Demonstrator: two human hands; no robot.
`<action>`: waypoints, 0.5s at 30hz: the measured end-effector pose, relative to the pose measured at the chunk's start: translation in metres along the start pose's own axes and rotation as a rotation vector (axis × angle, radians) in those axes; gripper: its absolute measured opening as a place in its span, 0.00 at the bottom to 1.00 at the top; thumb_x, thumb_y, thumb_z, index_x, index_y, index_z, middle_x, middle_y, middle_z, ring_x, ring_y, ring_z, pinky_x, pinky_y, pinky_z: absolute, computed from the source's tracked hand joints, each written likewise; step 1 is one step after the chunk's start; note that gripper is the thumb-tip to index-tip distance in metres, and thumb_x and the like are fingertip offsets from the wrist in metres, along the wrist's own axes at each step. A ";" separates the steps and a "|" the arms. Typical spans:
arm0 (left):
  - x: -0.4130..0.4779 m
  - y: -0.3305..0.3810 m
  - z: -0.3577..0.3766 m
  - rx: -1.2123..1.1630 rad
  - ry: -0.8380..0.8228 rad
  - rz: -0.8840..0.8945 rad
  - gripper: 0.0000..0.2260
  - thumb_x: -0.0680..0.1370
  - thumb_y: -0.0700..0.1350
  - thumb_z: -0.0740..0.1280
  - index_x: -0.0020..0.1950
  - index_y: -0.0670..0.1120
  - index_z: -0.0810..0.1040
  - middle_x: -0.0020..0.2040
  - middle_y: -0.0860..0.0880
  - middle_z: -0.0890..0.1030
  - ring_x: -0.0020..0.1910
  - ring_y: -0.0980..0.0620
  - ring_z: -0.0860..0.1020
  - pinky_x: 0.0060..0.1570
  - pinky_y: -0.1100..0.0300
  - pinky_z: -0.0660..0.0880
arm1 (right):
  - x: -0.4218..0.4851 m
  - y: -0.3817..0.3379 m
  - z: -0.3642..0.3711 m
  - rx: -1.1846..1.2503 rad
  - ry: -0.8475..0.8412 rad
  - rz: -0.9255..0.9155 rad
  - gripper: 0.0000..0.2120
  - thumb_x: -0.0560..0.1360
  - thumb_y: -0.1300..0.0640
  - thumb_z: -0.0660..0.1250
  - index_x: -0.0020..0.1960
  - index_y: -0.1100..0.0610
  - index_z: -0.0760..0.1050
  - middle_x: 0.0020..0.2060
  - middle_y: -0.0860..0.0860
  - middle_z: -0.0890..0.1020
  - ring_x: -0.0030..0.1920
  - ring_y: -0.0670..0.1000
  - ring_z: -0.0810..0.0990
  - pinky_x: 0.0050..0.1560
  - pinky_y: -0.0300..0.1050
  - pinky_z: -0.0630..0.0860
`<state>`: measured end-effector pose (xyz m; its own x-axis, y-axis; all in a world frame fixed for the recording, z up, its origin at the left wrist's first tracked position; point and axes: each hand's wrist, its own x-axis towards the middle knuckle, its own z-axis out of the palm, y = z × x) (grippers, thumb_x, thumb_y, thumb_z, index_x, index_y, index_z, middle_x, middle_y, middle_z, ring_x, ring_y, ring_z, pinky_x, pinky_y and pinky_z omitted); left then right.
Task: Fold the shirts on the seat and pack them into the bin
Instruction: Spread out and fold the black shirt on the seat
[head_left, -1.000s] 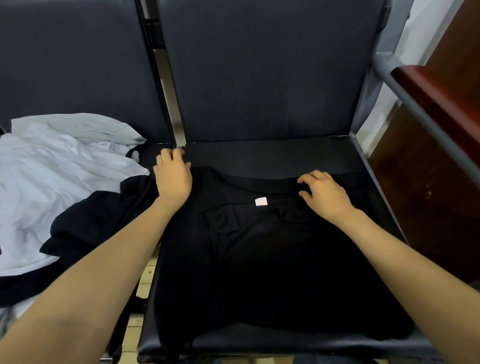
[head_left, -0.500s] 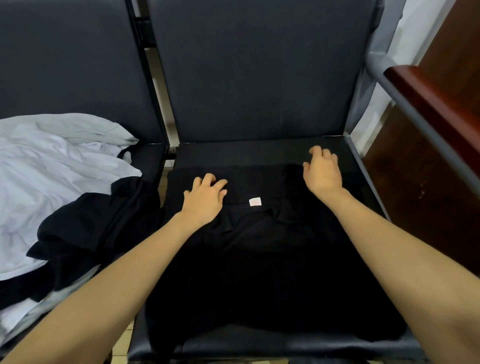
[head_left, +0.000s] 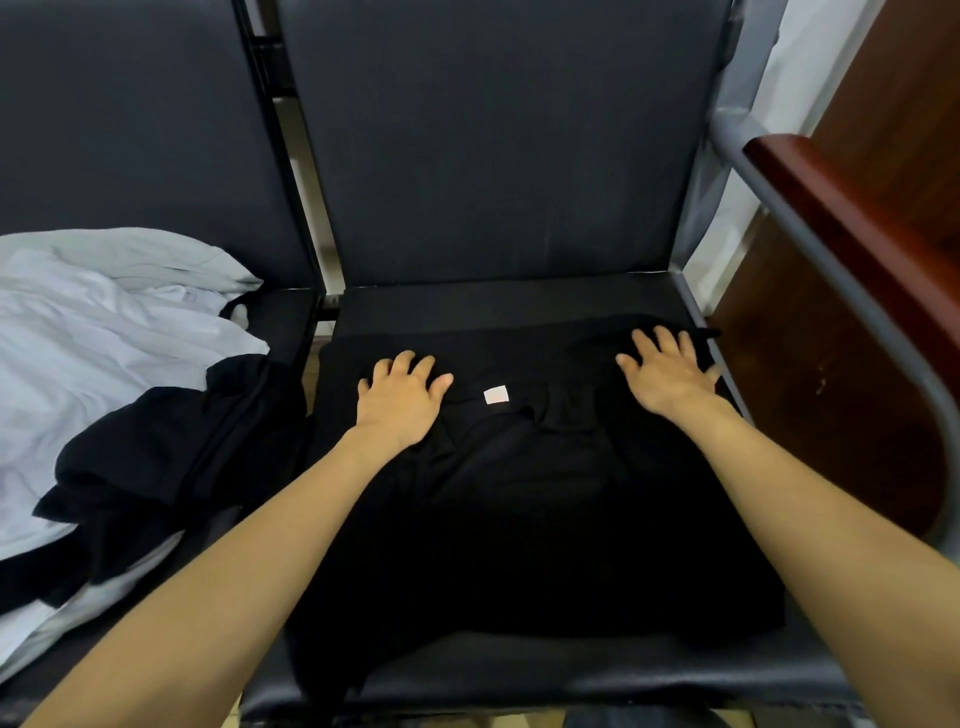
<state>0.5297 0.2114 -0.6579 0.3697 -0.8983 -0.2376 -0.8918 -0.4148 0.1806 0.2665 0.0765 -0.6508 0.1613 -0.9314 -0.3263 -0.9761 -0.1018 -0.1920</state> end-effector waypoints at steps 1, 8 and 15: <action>0.000 0.000 -0.002 -0.024 -0.007 0.002 0.25 0.82 0.58 0.49 0.76 0.50 0.58 0.77 0.47 0.56 0.75 0.42 0.54 0.71 0.41 0.56 | 0.002 -0.002 -0.001 0.020 0.011 0.014 0.26 0.82 0.43 0.47 0.78 0.48 0.47 0.78 0.50 0.45 0.77 0.56 0.40 0.72 0.67 0.45; -0.027 -0.013 -0.008 -0.241 0.271 0.314 0.21 0.77 0.55 0.65 0.67 0.46 0.74 0.66 0.48 0.71 0.67 0.49 0.66 0.69 0.54 0.60 | -0.022 -0.012 0.018 0.080 0.327 -0.273 0.21 0.81 0.53 0.58 0.73 0.56 0.64 0.74 0.56 0.61 0.76 0.56 0.51 0.73 0.58 0.51; -0.048 -0.027 -0.003 -0.175 0.093 0.413 0.22 0.71 0.57 0.72 0.62 0.52 0.73 0.61 0.55 0.70 0.60 0.55 0.69 0.61 0.55 0.68 | -0.041 -0.021 0.022 -0.047 0.155 -0.257 0.19 0.81 0.54 0.58 0.70 0.56 0.66 0.69 0.55 0.67 0.70 0.58 0.63 0.68 0.57 0.65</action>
<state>0.5366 0.2656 -0.6487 0.0217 -0.9994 -0.0266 -0.9148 -0.0305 0.4028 0.2836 0.1251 -0.6541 0.3830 -0.9150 -0.1268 -0.9125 -0.3534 -0.2059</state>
